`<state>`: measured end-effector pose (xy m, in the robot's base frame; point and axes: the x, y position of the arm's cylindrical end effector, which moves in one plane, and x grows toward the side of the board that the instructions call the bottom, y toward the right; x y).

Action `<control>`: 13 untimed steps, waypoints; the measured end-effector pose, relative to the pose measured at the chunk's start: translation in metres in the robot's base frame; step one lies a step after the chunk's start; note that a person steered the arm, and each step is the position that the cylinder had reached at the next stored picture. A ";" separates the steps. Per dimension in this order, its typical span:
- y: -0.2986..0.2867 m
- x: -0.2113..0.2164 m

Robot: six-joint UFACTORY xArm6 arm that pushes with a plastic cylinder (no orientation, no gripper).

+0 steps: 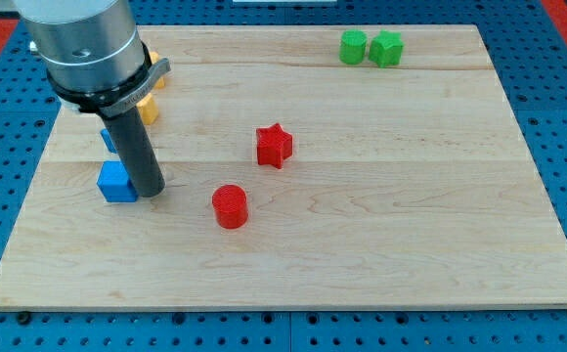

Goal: Place the red star at the center of the board

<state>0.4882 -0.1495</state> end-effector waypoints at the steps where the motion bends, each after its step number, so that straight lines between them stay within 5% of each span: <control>1: 0.024 0.002; 5: 0.143 -0.026; 11: 0.147 -0.029; 13: 0.130 -0.068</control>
